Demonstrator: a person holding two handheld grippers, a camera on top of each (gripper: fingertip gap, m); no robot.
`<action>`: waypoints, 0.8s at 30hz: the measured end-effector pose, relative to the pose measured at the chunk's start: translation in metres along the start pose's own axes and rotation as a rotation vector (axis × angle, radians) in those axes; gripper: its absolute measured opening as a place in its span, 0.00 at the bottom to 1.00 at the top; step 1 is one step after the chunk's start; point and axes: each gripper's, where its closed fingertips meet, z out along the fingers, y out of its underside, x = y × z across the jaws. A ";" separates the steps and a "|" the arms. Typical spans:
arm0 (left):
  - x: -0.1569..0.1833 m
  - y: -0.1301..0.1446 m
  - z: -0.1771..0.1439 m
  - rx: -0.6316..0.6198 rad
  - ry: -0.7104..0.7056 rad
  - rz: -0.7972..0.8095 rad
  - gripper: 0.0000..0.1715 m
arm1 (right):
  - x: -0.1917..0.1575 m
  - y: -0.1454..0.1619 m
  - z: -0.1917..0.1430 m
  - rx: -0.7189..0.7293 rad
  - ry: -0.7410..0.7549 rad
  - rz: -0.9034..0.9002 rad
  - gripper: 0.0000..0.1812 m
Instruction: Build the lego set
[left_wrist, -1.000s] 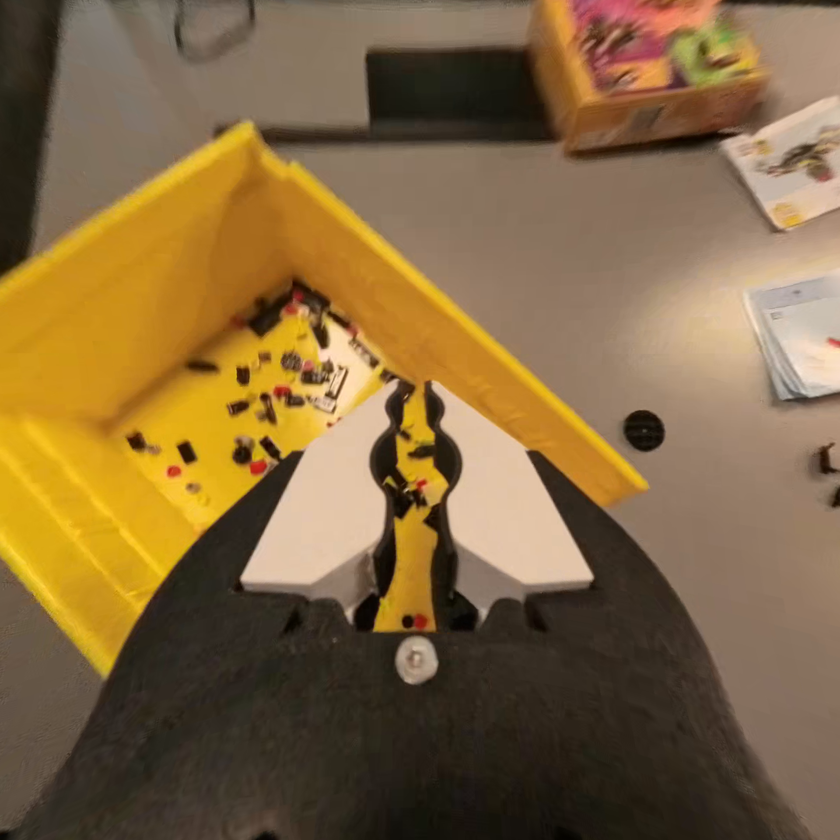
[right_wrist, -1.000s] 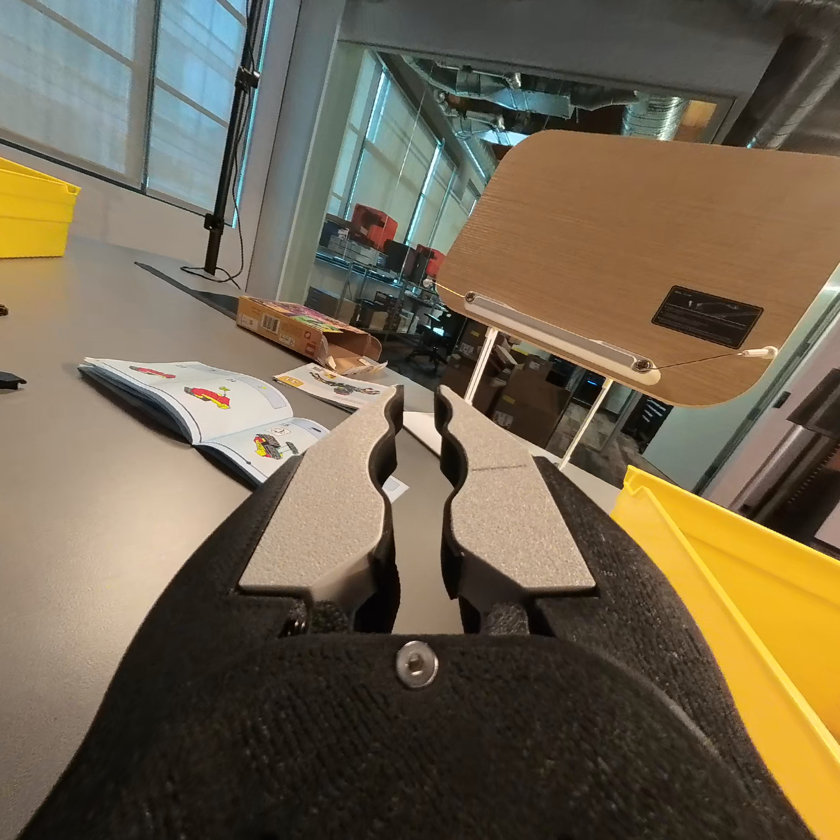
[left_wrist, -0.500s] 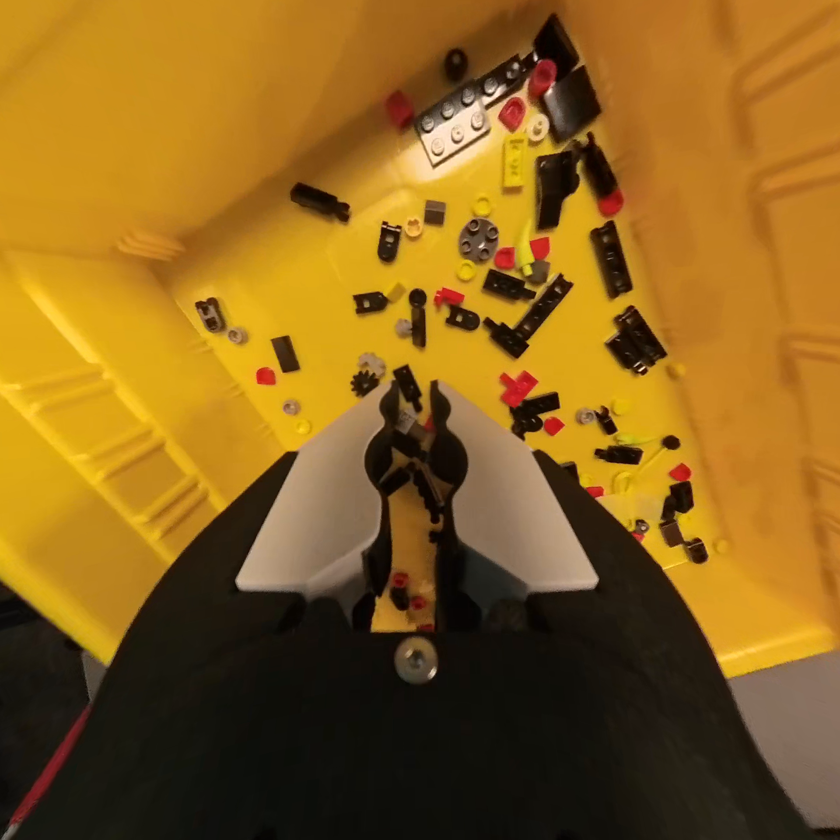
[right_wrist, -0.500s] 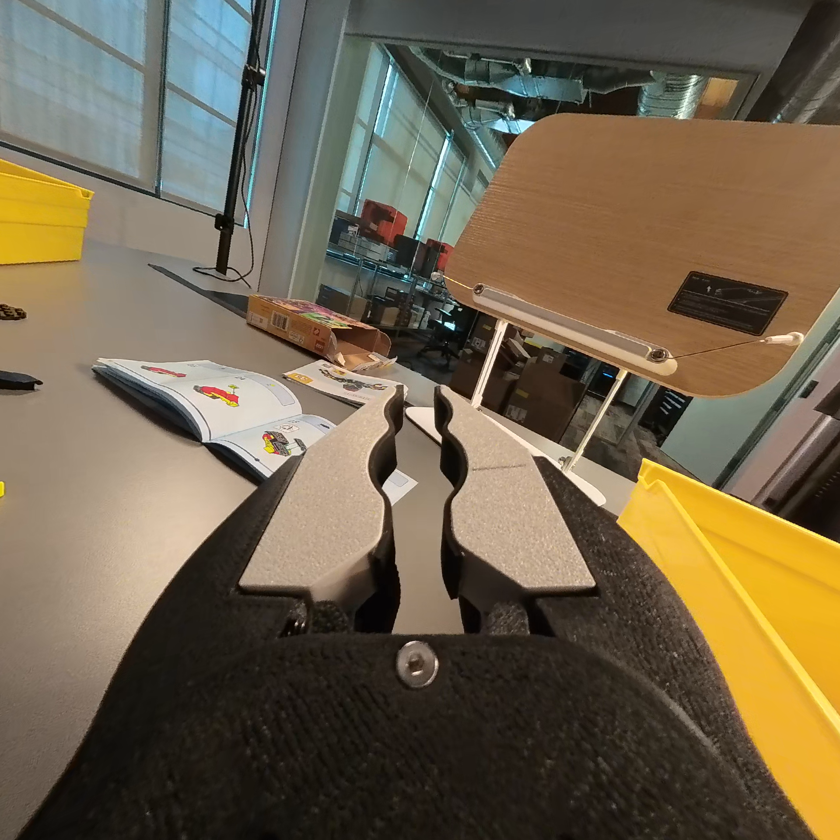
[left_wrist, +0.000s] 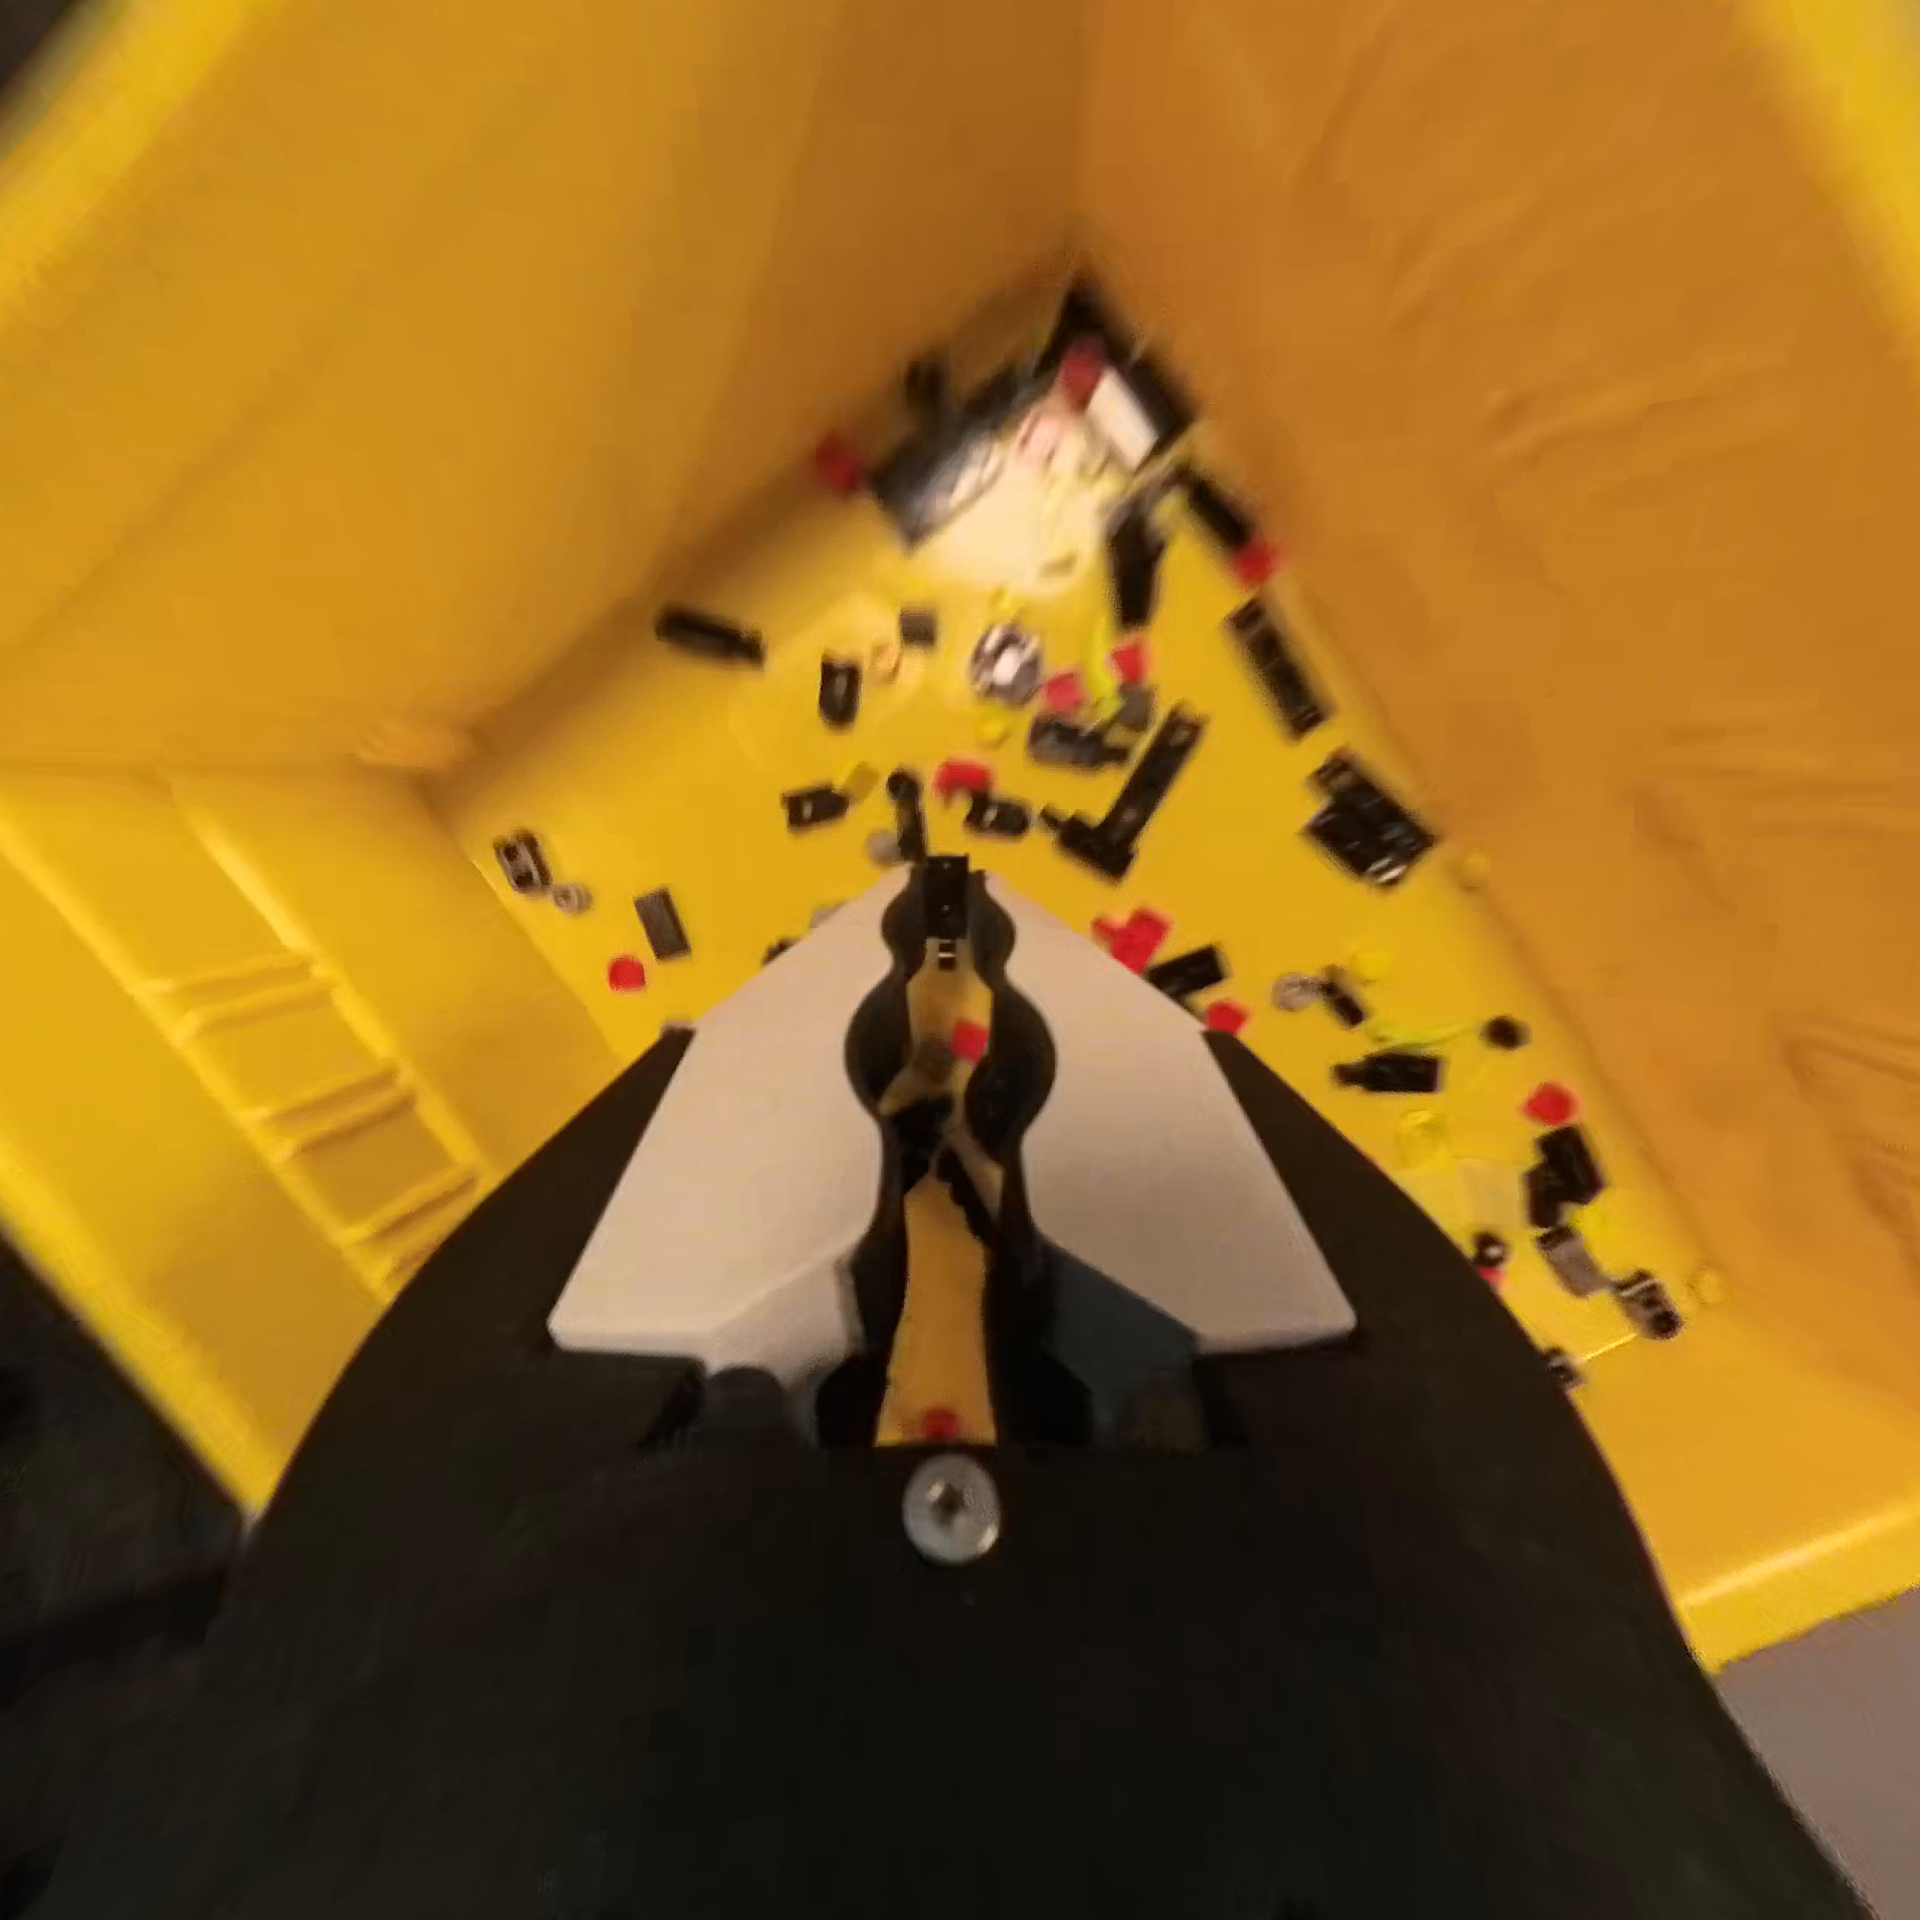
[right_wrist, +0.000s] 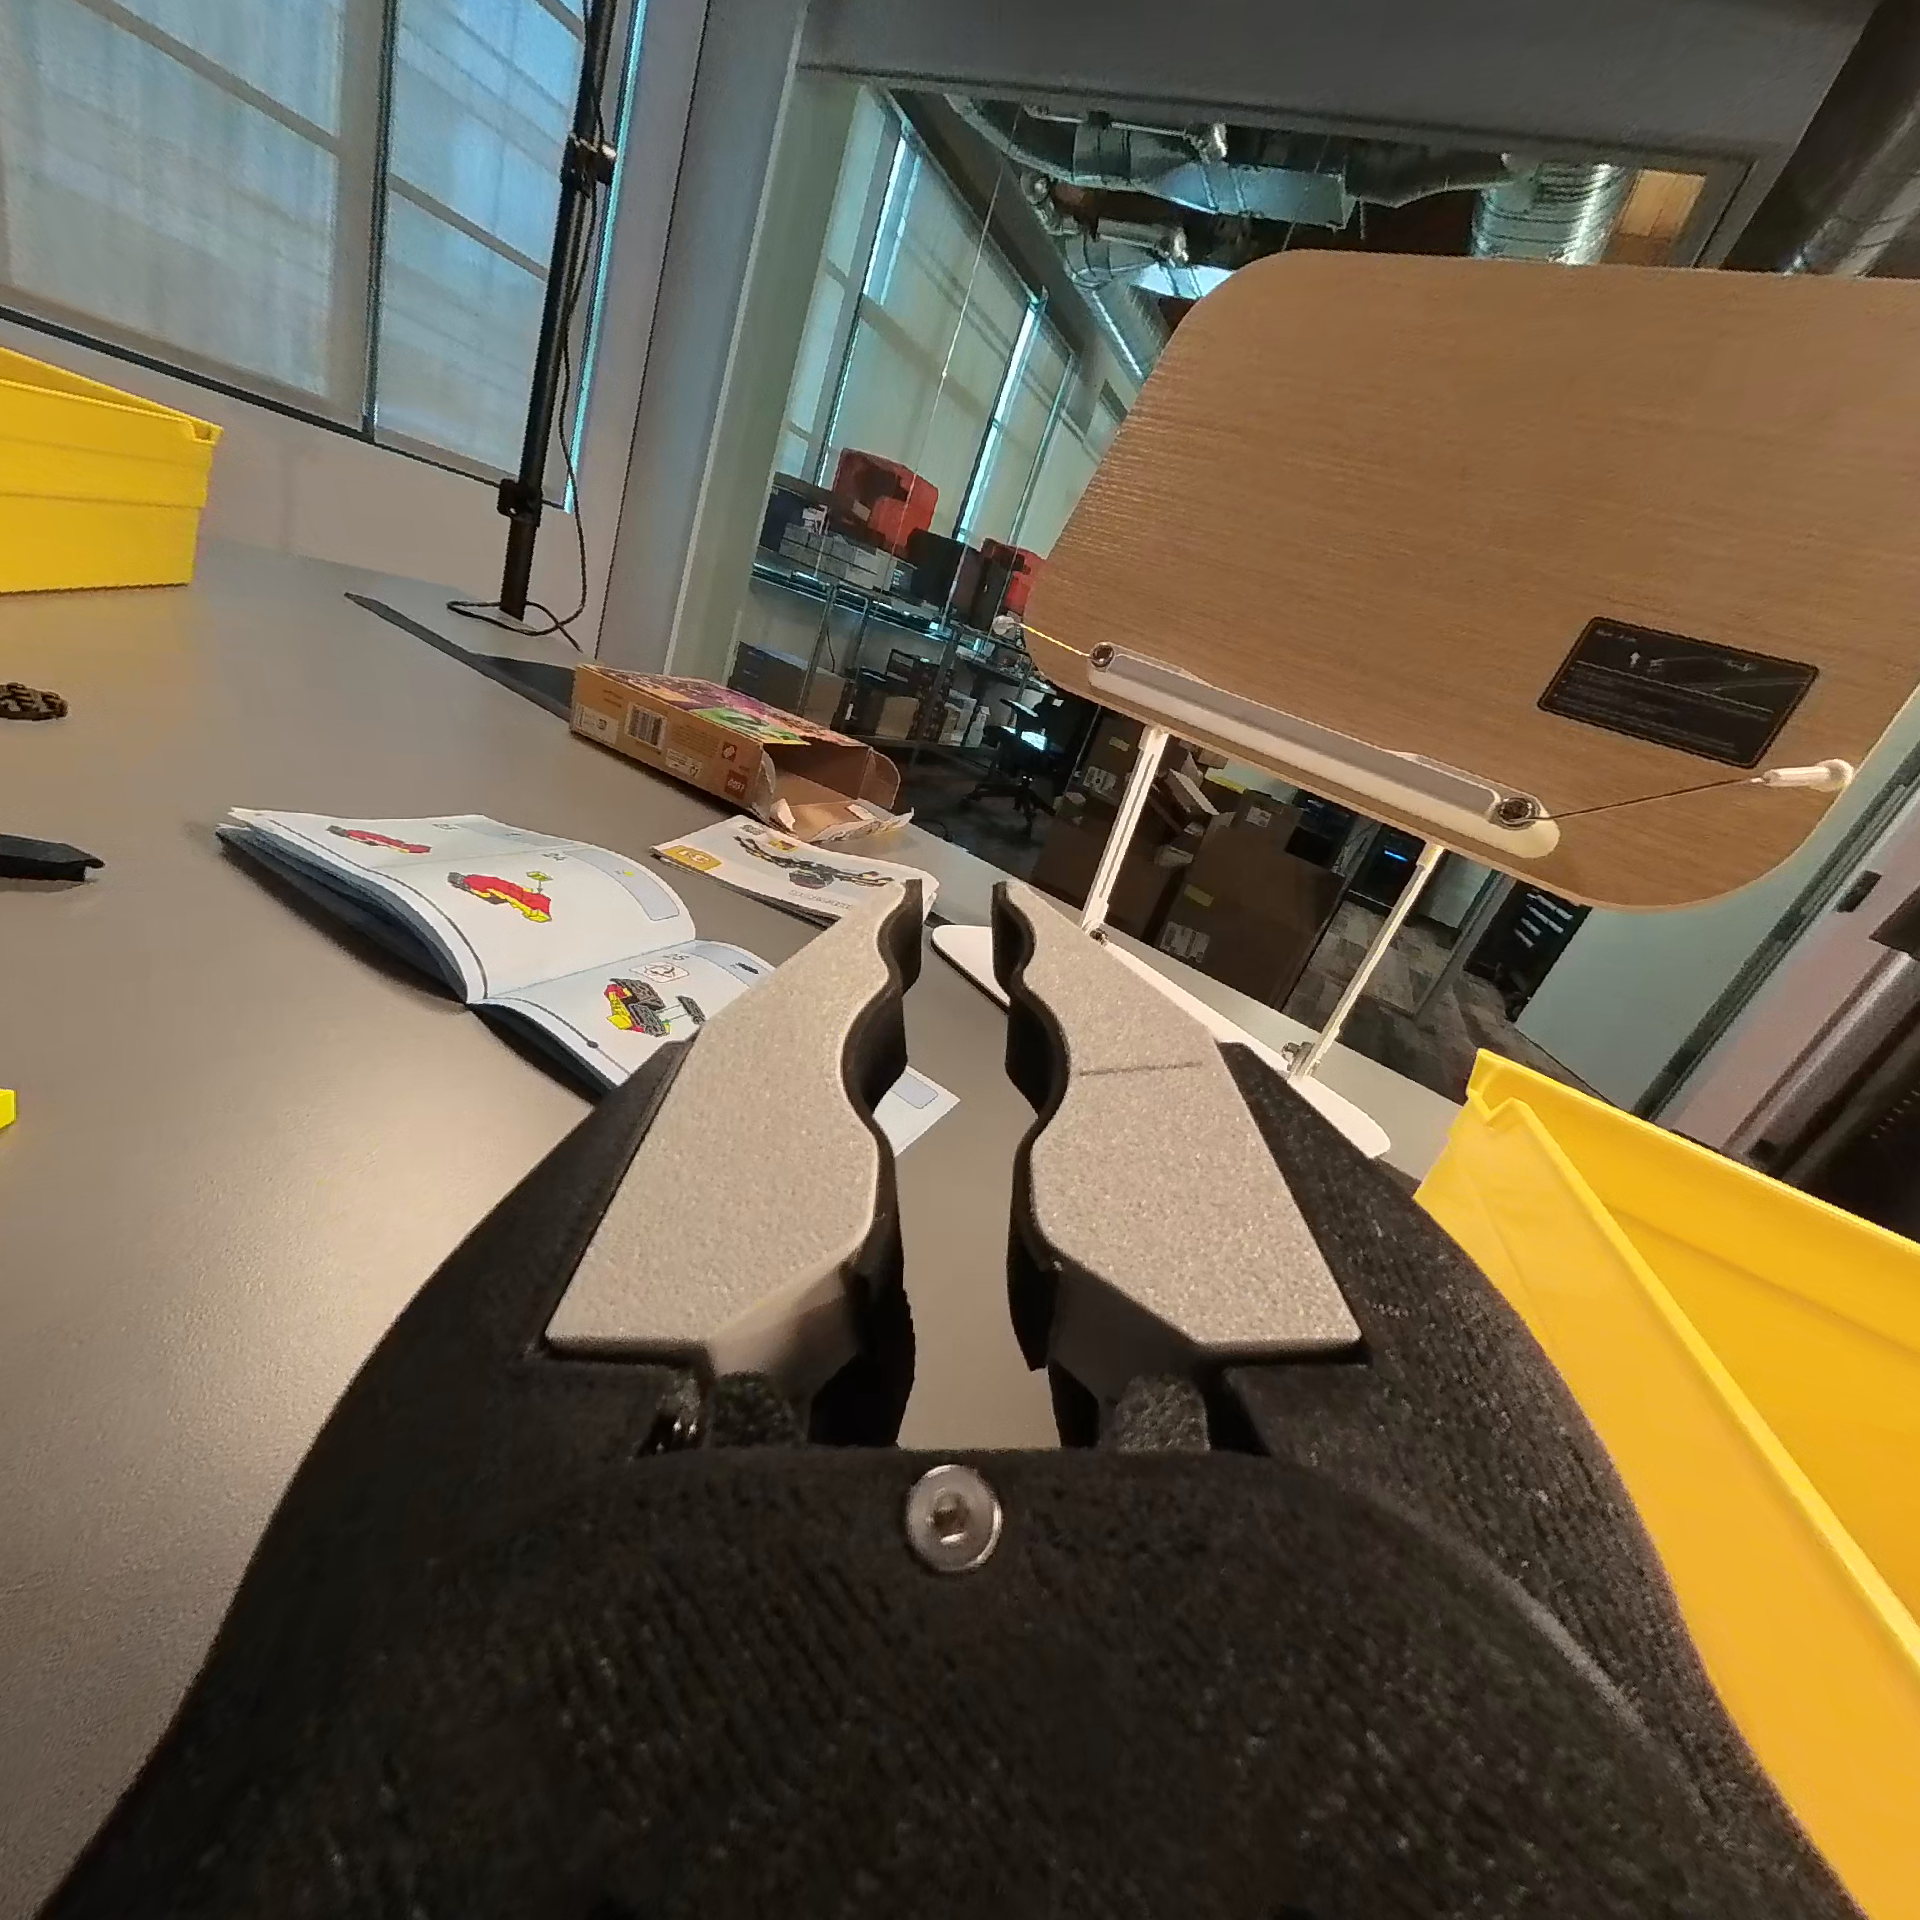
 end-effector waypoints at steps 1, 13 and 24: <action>0.009 -0.016 -0.016 0.111 -0.005 0.034 0.04 | 0.000 0.000 0.000 0.000 0.002 -0.001 0.06; 0.324 0.007 -0.167 0.761 0.501 0.778 0.04 | -0.007 0.002 0.004 -0.018 -0.018 -0.054 0.06; 0.480 0.095 -0.126 0.328 1.088 1.129 0.04 | -0.012 0.006 0.008 -0.036 -0.041 -0.088 0.06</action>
